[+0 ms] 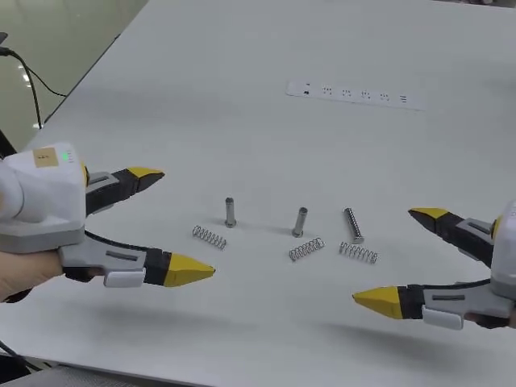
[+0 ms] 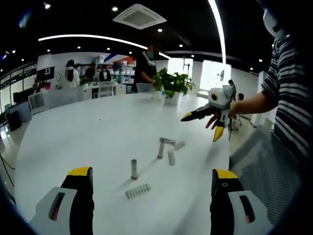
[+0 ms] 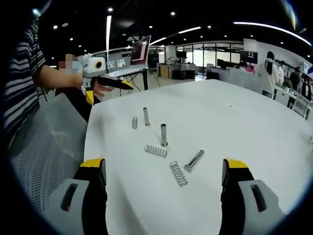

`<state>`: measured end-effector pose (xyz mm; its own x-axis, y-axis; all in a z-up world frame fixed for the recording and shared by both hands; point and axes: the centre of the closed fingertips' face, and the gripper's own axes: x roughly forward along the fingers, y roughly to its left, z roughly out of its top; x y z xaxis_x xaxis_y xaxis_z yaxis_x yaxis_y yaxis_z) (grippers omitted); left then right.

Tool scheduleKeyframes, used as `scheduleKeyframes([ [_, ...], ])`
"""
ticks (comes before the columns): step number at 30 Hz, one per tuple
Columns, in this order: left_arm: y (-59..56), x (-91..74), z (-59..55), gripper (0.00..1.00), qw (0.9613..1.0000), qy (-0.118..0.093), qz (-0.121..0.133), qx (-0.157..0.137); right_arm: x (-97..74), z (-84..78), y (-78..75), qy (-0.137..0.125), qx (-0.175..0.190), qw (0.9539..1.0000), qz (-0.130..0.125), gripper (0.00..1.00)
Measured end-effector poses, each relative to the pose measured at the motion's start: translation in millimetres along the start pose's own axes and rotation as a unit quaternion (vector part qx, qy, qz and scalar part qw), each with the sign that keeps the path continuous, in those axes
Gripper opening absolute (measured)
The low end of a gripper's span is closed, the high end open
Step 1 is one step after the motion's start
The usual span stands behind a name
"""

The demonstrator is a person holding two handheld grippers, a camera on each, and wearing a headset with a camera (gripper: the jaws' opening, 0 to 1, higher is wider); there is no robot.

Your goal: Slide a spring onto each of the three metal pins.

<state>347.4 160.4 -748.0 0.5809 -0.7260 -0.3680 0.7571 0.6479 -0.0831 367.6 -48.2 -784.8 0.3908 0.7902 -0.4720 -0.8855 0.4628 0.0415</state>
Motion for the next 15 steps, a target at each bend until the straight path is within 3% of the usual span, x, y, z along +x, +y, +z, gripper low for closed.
scheduleKeyframes([
  [15,-2.5,0.3,2.1,0.98,1.0,-0.004,-0.004,-0.007,0.7,-3.4,3.5,0.003,0.005,1.0,0.004,0.98],
])
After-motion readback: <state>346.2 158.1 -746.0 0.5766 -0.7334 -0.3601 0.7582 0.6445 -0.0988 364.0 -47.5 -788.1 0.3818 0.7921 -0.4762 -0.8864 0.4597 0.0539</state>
